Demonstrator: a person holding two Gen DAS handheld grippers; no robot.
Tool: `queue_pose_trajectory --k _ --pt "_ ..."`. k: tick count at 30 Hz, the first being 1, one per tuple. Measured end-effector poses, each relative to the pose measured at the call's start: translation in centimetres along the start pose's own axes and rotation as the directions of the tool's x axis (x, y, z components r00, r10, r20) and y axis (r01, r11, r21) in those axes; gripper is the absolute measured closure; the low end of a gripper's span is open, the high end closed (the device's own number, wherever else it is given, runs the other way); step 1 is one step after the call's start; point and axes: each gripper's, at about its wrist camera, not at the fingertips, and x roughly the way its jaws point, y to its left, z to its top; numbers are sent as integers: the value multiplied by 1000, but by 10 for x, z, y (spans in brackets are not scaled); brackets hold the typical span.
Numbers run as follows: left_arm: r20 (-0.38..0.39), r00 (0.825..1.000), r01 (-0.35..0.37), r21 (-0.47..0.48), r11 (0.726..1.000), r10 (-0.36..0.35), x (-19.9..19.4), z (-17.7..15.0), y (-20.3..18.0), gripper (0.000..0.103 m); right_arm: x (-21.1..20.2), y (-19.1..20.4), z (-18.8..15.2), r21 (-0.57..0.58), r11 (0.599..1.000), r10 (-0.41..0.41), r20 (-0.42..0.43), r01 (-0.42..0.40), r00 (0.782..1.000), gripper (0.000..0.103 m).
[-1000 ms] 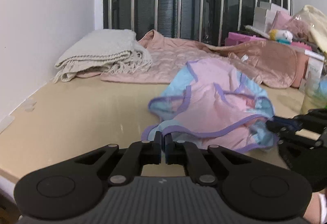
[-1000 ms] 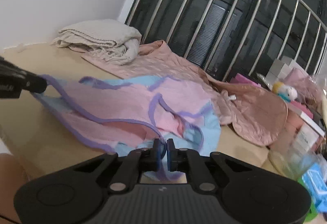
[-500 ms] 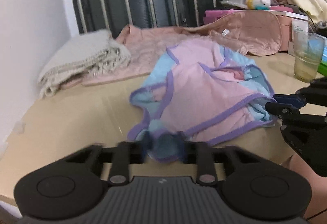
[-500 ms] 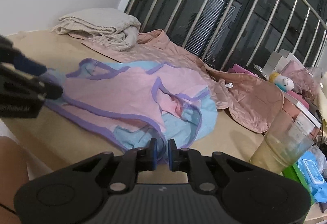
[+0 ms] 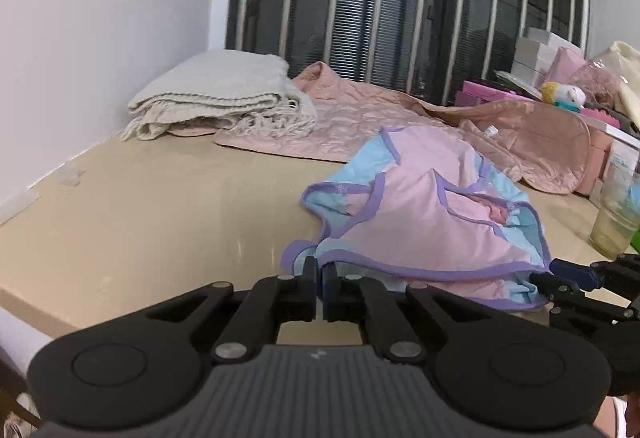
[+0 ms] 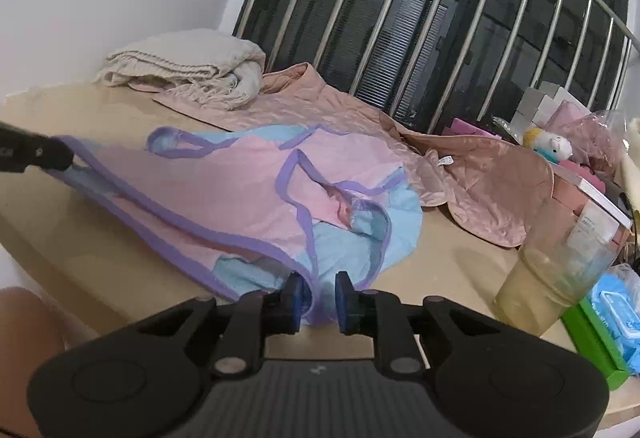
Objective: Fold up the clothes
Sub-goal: 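Lift the garment by its edges with both grippers and shake it out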
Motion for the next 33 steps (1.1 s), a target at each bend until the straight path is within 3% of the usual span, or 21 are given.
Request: queue_pose_trajectory --k 2,4,7,11,13,16,18,20,21,23,26,29,30,31,32,33 --pt "1 1000 -5 -25 1000 5 0 1 4 101 1 2 1 -12 1000 -2 4 2 1000 89" --pt "13 1000 0 -46 999 1 -2 7 5 101 -2 1 1 -12 1000 -17 29 17 999 100" --pt "85 996 23 -47 999 -19 -17 28 1 101 -20 -7 10 -16 999 -34 111 36 993 101" --pt "248 965 102 -31 994 -91 -56 90 -6 101 -54 -42 50 20 1000 -16 239 12 971 102" --pt "346 928 151 -14 988 -136 -99 114 -7 101 -86 -64 76 39 999 -38 342 26 939 102" --pt "474 861 198 24 980 -186 -159 136 -8 101 -159 -97 101 80 997 -39 518 -3 855 102" --pt "496 838 248 28 968 -229 -179 147 -2 101 -194 -113 109 70 996 2 576 -52 817 102" --pt "487 832 290 26 957 -265 -181 157 3 101 -209 -123 116 55 996 28 598 -75 801 102" --pt "473 837 299 26 954 -275 -175 163 4 101 -208 -126 120 48 995 39 595 -85 803 102" --pt "424 863 293 25 956 -276 -145 176 2 101 -189 -128 132 39 995 54 563 -92 825 102" --pt "320 913 261 16 965 -252 -68 205 -7 101 -119 -124 165 40 992 87 462 -119 882 102" --pt "295 937 199 -2 980 -189 -2 254 -14 102 -32 -108 219 45 996 50 392 -73 918 102" --pt "311 936 178 -9 984 -167 12 276 -17 102 -15 -109 240 57 997 23 408 -51 913 102" --pt "356 922 168 -11 986 -153 11 299 -20 102 0 -112 261 72 997 -3 428 -31 904 102" --pt "417 896 168 1 986 -153 -2 318 -23 102 15 -116 282 87 996 -29 448 -12 894 102" --pt "503 849 171 33 985 -164 -26 333 -29 102 6 -121 298 113 994 -51 505 -8 861 102"
